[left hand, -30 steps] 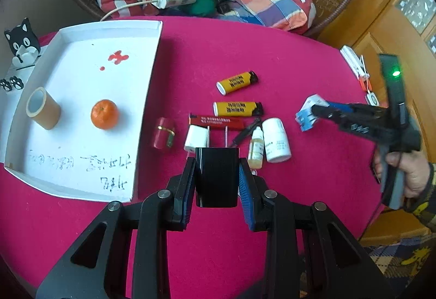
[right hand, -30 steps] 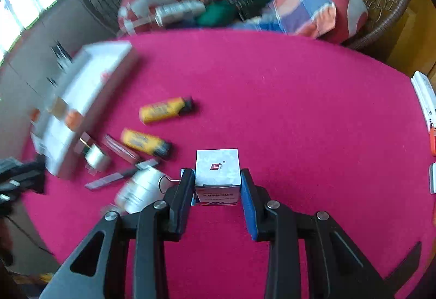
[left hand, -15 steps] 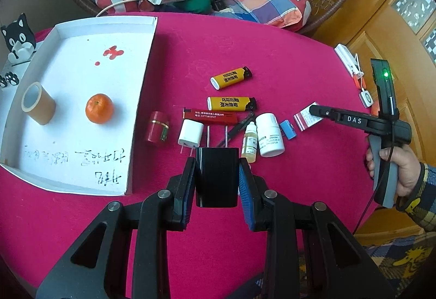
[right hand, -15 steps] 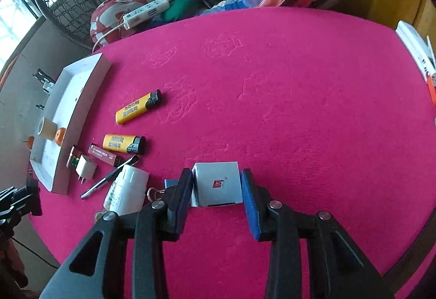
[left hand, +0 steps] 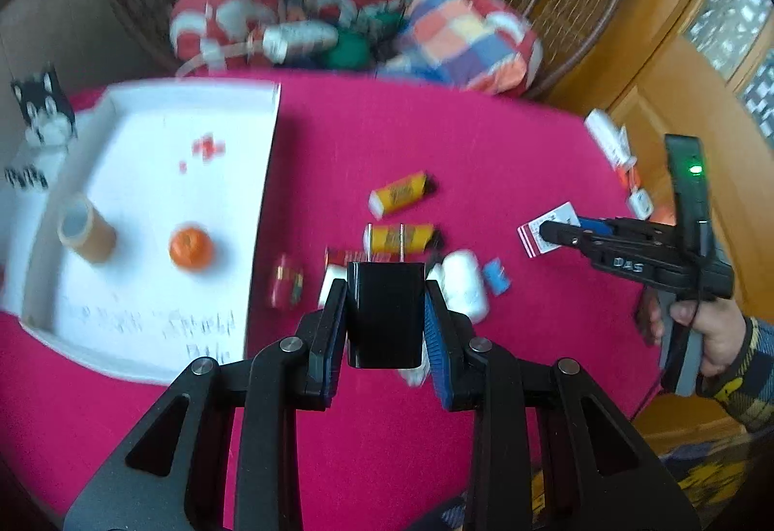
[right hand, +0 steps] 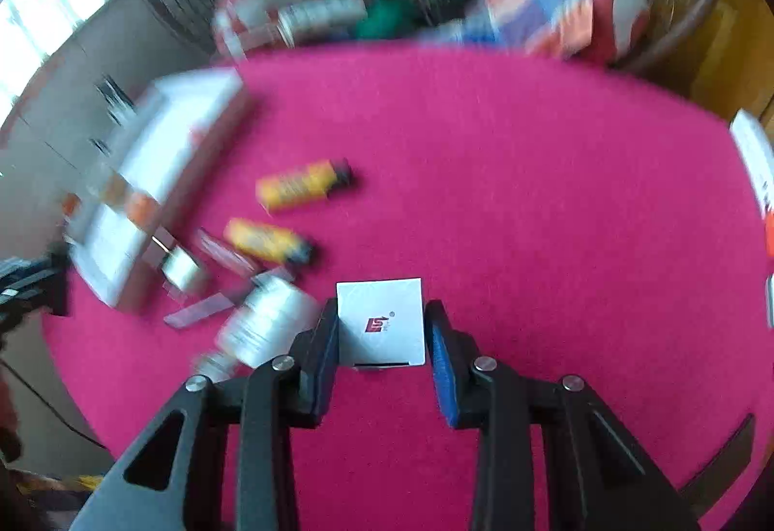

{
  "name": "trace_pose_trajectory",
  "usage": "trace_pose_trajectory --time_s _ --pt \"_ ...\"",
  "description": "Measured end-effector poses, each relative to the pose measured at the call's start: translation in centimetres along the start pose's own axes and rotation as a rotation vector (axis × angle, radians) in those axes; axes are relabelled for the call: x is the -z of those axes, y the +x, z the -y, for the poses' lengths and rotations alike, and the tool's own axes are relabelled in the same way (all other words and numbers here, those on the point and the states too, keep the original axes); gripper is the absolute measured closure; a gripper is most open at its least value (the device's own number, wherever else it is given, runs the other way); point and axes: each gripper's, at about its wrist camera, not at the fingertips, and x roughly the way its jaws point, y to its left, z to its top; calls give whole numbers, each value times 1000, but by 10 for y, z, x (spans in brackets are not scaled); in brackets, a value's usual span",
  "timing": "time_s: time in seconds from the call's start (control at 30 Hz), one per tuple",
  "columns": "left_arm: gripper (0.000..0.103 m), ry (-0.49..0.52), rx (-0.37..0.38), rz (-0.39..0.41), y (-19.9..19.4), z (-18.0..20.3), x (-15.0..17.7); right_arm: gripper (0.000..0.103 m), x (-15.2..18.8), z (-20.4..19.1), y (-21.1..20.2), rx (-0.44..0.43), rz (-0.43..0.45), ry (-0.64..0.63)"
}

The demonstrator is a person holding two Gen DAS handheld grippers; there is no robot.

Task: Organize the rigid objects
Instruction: 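Lift and carry the charger plug and white box toward the tray with both tools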

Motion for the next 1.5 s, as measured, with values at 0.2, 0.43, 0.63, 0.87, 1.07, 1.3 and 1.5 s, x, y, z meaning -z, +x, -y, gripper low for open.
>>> trace_pose_trajectory --time_s 0.2,0.43,0.63,0.87,1.07,1.3,1.5 --pt "74 71 -32 153 -53 19 -39 70 -43 -39 -110 -88 317 -41" --pt "74 87 -96 337 -125 27 -88 69 -60 -91 -226 -95 697 -104" --pt "74 79 -160 431 -164 16 -100 69 -63 -117 -274 -117 882 -118" --pt "74 44 -192 436 -174 -17 -98 69 -72 -138 -261 -151 866 -132" --pt "74 19 -203 432 -176 -42 -95 69 -81 -155 -250 -175 836 -143" --pt "74 -9 -207 417 -177 -68 -91 69 -90 -179 -233 -198 792 -164" --pt "74 -22 -213 409 -180 -87 -88 69 -97 -196 -223 -214 764 -176"
